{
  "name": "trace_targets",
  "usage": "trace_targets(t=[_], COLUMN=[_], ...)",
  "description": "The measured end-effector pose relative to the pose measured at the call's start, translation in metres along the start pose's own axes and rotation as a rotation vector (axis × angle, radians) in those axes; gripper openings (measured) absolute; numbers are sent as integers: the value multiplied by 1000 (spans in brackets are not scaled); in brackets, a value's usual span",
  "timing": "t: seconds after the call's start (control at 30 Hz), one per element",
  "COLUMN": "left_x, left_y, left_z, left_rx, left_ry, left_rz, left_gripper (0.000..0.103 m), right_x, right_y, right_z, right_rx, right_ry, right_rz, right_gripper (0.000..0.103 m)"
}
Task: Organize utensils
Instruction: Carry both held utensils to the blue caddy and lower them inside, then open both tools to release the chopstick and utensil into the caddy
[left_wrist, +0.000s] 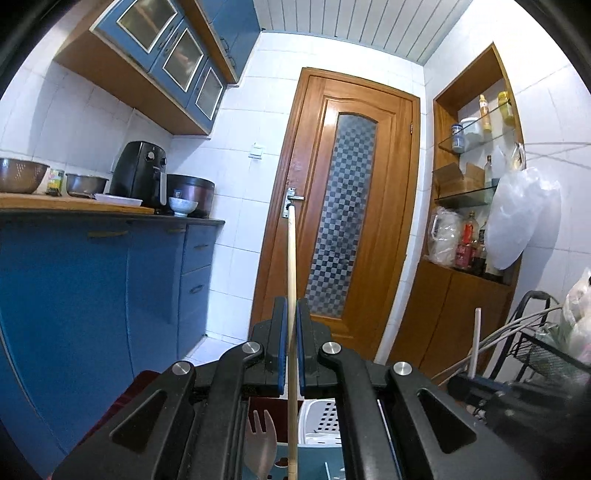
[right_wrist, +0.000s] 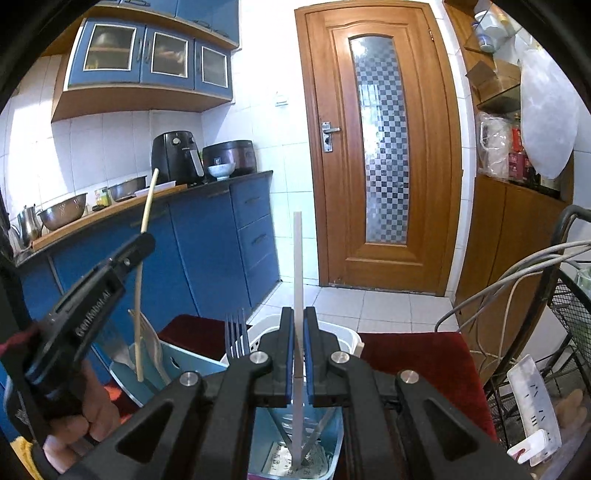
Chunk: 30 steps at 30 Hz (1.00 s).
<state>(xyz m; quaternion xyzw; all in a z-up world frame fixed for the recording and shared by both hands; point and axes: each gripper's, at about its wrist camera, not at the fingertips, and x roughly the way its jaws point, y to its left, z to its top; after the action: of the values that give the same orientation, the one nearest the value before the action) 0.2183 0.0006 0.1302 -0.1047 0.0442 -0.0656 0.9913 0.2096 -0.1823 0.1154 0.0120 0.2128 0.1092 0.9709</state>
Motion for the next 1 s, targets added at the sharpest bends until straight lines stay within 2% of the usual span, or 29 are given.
trace_targets(t=[0.33, 0.67, 0.73, 0.87, 1.0], left_x=[-2, -24, -27, -30, -21], left_y=[3, -6, -9, -10, -13], left_z=[-2, -9, -6, 2, -6], left_rx=[-23, 42, 57, 36, 33], left_ry=[6, -58, -93, -142, -145], left_rz=[-1, 43, 64, 75, 90], left_gripper=[2, 2, 2, 2, 2], right_x=[2, -8, -12, -19, -22], right_y=[1, 1, 1, 2, 0], right_z=[-12, -17, -16, -16, -20], right_rx=[-1, 2, -5, 0, 2], right_ry=[16, 7, -2, -19, -23], right_rz=[32, 53, 53, 56, 67], right_gripper=[6, 6, 6, 6, 6])
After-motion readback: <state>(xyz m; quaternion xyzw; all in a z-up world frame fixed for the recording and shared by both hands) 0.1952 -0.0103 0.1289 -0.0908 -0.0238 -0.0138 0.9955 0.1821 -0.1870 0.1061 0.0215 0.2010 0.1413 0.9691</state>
